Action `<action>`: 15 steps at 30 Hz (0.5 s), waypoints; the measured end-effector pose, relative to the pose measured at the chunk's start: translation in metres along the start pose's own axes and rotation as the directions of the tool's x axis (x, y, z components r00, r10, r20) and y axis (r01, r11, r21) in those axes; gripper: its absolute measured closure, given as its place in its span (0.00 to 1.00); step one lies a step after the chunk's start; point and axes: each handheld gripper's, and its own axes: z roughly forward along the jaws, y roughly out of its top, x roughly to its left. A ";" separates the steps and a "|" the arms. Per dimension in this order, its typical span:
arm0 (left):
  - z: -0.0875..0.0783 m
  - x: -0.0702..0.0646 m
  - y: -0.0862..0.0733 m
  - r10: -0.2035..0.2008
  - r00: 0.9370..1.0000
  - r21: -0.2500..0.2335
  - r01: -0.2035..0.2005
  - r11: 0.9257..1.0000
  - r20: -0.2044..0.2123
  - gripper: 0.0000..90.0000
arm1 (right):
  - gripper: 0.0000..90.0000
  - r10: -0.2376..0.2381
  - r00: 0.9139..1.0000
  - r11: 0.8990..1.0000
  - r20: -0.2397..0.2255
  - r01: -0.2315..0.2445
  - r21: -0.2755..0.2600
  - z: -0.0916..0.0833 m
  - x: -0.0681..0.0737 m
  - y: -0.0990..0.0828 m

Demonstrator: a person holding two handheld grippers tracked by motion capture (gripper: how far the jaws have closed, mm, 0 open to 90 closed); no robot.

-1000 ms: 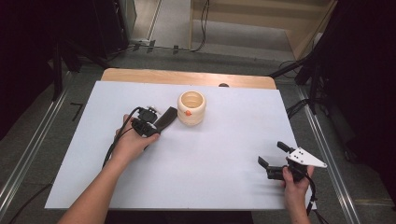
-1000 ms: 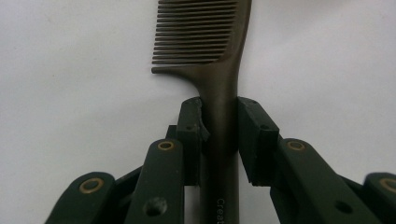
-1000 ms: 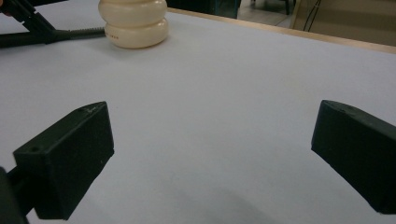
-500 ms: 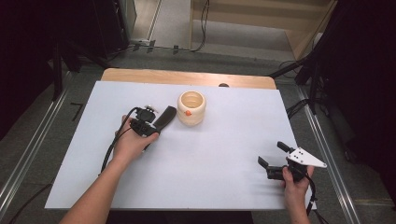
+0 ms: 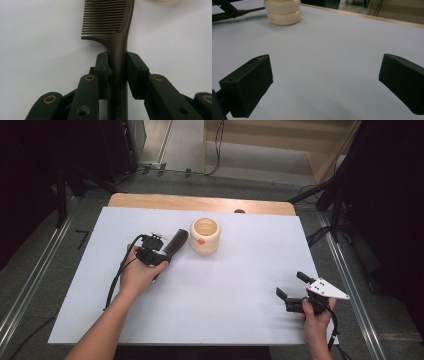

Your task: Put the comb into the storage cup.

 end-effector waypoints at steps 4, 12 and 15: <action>-0.006 0.001 0.000 -0.004 1.000 -0.041 0.003 0.999 -0.003 0.80 | 0.00 -0.002 1.000 1.000 0.002 0.002 -0.005 0.000 -0.001 0.000; -0.017 0.002 -0.007 -0.019 1.000 -0.129 0.019 0.991 0.002 0.80 | 0.00 0.003 1.000 1.000 0.005 -0.003 -0.009 -0.001 0.000 0.000; -0.020 0.003 -0.011 -0.029 1.000 -0.156 0.029 0.987 -0.002 0.80 | 0.00 -0.003 1.000 1.000 0.021 0.003 -0.007 -0.001 0.000 0.001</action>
